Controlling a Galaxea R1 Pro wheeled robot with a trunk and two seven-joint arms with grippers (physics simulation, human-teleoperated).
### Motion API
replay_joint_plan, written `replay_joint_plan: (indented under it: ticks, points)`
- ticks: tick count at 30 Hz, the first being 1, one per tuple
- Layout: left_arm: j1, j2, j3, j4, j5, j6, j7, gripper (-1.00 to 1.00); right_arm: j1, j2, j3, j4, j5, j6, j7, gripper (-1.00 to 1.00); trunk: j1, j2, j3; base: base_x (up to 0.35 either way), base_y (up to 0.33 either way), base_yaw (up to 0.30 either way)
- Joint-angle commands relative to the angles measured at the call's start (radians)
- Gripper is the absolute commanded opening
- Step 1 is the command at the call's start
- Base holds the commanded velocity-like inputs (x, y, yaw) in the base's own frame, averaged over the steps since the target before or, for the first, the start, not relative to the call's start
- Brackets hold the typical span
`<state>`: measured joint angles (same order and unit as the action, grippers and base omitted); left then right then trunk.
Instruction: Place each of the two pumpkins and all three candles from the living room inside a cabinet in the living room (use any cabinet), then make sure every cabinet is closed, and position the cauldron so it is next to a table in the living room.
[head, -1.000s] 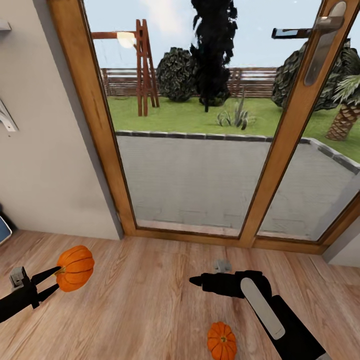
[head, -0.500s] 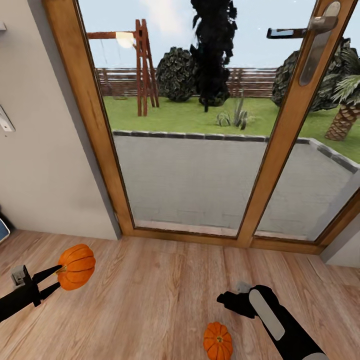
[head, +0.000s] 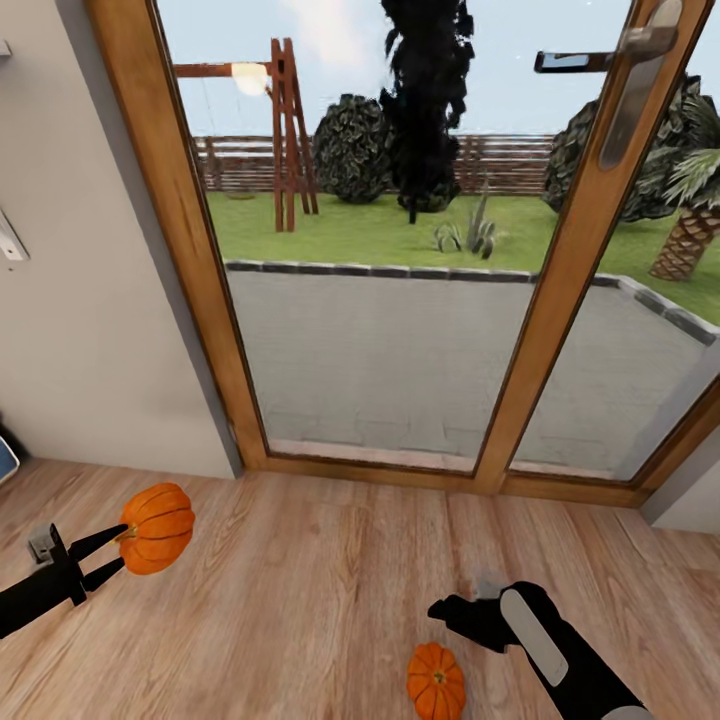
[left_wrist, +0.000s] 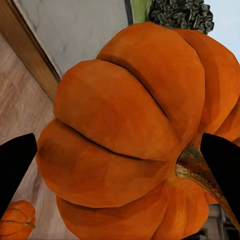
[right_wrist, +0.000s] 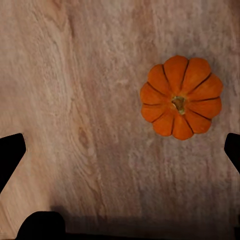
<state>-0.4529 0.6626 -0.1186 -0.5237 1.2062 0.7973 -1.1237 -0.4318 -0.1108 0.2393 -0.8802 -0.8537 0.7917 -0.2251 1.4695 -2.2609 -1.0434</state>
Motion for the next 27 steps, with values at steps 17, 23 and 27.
replay_joint_plan:
  ticks: [17,23,27]
  points:
    - [-0.001,0.002,-0.007,0.001,0.008,0.007,-0.106,-1.0,-0.001,-0.011,-0.004,0.005,-0.019,-0.076,0.151,1.0,0.065,-0.12,-0.054,0.0,0.0,0.0]
    - [-0.001,0.002,-0.007,0.001,0.009,0.008,-0.111,-1.0,-0.001,-0.012,-0.039,0.025,-0.022,-0.078,0.172,1.0,0.088,-0.162,-0.073,0.0,0.0,0.0]
    - [-0.001,0.002,-0.007,0.0,0.009,0.008,-0.114,-1.0,-0.001,-0.013,-0.124,0.029,-0.02,-0.078,0.228,1.0,0.103,-0.19,-0.086,0.0,0.0,0.0]
